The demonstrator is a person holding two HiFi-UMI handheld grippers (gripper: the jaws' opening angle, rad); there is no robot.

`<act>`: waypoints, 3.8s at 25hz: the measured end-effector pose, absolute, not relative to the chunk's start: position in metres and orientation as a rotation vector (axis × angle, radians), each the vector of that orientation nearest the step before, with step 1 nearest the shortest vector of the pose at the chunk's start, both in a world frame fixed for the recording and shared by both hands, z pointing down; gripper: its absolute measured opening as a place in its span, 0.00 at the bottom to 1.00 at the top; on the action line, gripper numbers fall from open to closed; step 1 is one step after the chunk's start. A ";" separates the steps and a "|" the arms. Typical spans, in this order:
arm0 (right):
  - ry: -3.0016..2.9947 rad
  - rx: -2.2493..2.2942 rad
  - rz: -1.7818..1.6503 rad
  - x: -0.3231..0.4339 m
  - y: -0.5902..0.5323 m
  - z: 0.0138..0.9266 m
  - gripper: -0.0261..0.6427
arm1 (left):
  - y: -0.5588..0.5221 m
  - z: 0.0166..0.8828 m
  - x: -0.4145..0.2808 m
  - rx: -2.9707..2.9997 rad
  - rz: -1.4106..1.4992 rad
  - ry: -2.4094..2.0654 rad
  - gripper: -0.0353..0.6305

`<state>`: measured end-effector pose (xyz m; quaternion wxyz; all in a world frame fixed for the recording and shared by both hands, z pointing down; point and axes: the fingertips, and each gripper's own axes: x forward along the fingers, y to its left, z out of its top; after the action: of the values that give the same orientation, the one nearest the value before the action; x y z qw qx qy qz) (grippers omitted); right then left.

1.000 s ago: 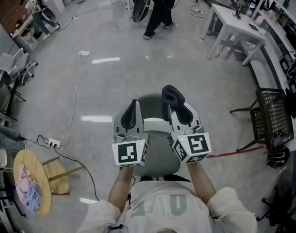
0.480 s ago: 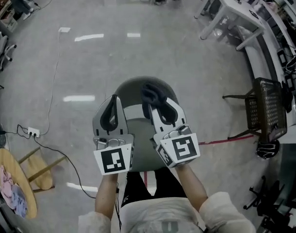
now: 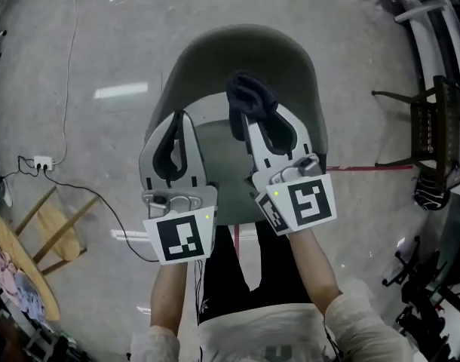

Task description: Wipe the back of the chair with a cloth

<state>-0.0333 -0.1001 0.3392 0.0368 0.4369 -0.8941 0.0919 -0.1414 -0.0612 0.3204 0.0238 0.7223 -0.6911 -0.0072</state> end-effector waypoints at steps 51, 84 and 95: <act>-2.776 1.436 0.470 -0.092 -0.199 0.384 0.13 | -0.090 0.400 -0.146 2.163 0.116 -2.055 0.08; -2.507 1.761 0.346 0.095 -0.191 0.389 0.13 | -0.105 0.406 -0.049 2.210 0.114 -2.043 0.08; -2.806 1.293 0.388 -0.041 -0.145 0.406 0.13 | -0.073 0.425 -0.122 2.099 0.144 -2.148 0.08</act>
<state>-0.0414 -0.1453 0.4065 0.0138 0.4153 -0.9010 0.1245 -0.1216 -0.0730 0.4248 0.0673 0.6966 -0.7127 0.0478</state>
